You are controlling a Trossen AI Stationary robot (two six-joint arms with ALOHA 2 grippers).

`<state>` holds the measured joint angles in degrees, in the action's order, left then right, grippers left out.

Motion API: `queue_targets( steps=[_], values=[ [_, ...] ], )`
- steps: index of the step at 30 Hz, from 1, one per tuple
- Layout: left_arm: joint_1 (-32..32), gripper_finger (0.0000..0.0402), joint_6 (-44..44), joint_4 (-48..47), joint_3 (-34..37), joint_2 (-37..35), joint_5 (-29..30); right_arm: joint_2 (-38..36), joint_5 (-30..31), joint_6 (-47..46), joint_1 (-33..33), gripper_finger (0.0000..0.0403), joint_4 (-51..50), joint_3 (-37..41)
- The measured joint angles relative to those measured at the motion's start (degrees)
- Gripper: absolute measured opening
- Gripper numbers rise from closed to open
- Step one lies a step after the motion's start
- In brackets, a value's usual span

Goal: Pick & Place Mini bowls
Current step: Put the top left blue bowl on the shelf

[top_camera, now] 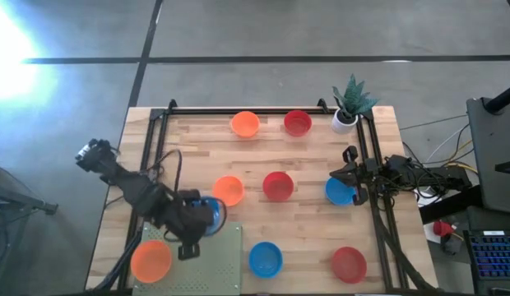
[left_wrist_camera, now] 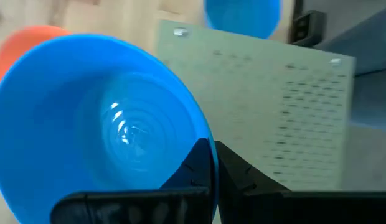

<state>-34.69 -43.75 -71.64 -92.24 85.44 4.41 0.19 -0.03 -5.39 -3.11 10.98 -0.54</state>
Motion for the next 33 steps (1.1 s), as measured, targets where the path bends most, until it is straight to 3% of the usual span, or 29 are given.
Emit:
queue_targets(
  steps=[12,18,33],
  values=[
    [-8.68,0.0000,-16.43,0.30,-4.58,8.84,-1.07,0.00,-0.09,0.87,0.00,0.0008,0.00,0.00],
    [-9.97,0.0000,-18.64,0.66,-5.27,11.00,-3.86,-0.02,-0.46,1.51,0.02,0.0008,-0.04,0.00],
    [-12.90,0.0000,-20.45,3.73,-5.10,12.25,-4.51,0.00,-0.42,1.01,0.02,0.0008,-0.04,0.00]
  ],
)
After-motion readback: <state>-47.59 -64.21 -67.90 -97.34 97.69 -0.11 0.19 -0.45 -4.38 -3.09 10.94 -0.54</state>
